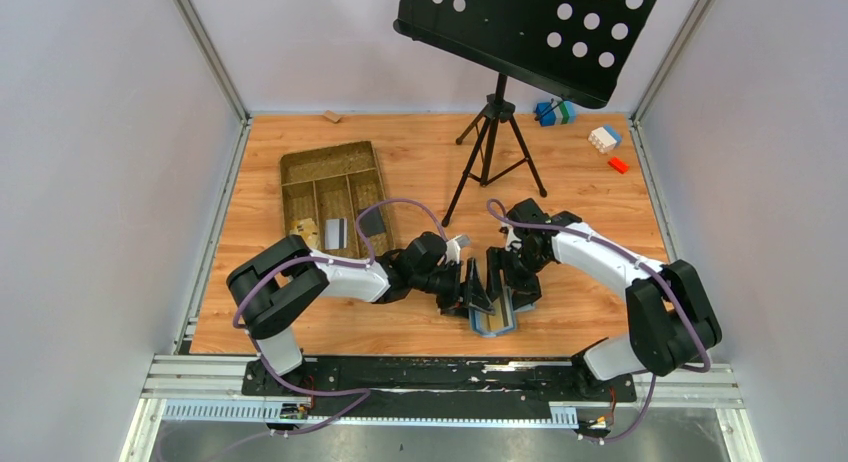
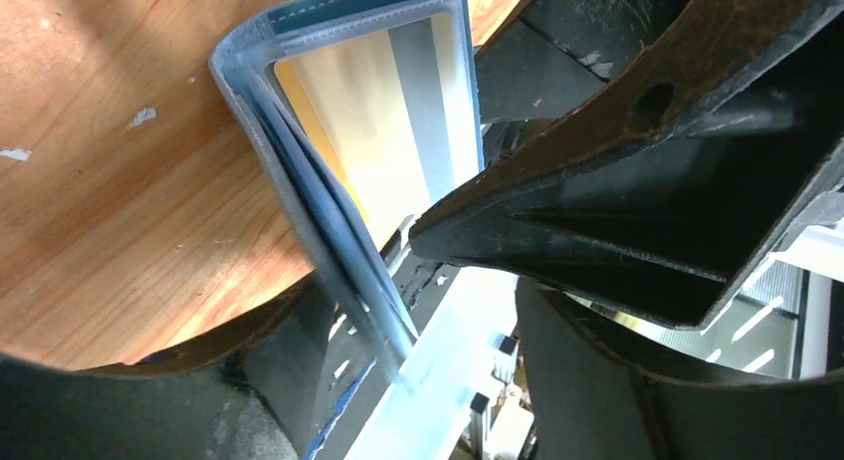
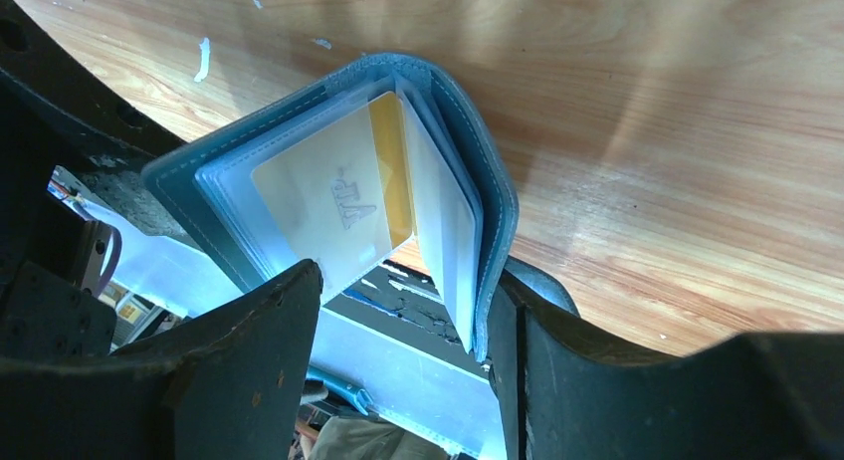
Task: Take the credit cards out of the card holder
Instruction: Remove the credit card from the card holder.
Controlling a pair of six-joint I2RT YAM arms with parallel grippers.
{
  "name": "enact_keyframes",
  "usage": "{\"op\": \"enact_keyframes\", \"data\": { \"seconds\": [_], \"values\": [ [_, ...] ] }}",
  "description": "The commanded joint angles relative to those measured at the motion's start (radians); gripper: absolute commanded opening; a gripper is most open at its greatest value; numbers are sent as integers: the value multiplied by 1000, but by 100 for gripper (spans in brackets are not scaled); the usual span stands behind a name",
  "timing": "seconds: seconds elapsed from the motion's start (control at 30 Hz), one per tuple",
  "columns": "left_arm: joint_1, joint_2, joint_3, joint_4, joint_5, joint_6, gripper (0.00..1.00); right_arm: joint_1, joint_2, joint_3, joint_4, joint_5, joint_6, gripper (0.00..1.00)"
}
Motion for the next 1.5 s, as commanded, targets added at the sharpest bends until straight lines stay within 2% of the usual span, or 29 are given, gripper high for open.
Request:
{"op": "enact_keyframes", "data": {
  "seconds": [0.0, 0.1, 0.27, 0.4, 0.6, 0.8, 0.93, 1.03, 1.1, 1.17, 1.3, 1.47],
  "values": [
    [5, -8, 13, 3, -19, -6, 69, 5, -8, -14, 38, -62, 6, 62],
    [5, -1, 28, -51, -28, 10, 60, 6, 2, -24, 54, -81, 3, 62],
    [5, -1, 58, -167, -57, 62, 35, 6, 23, -23, 60, -79, -12, 59],
    [6, 2, 75, -253, -79, 92, 24, 4, 26, -10, 46, -53, -25, 53],
    [13, 0, 79, -311, -90, 117, 18, -5, 16, 2, 26, -6, -39, 52],
    [29, -14, 57, -315, -91, 122, 19, -30, 5, -11, 27, 7, -45, 45],
    [37, -17, 42, -293, -82, 118, 23, -40, -4, -20, 33, 7, -48, 41],
    [39, -17, 35, -265, -70, 116, 21, -45, -6, -23, 32, 12, -51, 39],
    [42, -20, 27, -231, -56, 109, 13, -47, -4, -23, 27, 30, -55, 39],
    [45, -27, 19, -196, -46, 100, 1, -55, -10, -22, 18, 48, -62, 41],
    [52, -53, 5, -162, -44, 90, 0, -87, -58, -9, -3, 104, -83, 49],
    [62, -85, 1, -152, -35, 68, 0, -114, -137, 47, -63, 171, -88, 50]
  ]
}}
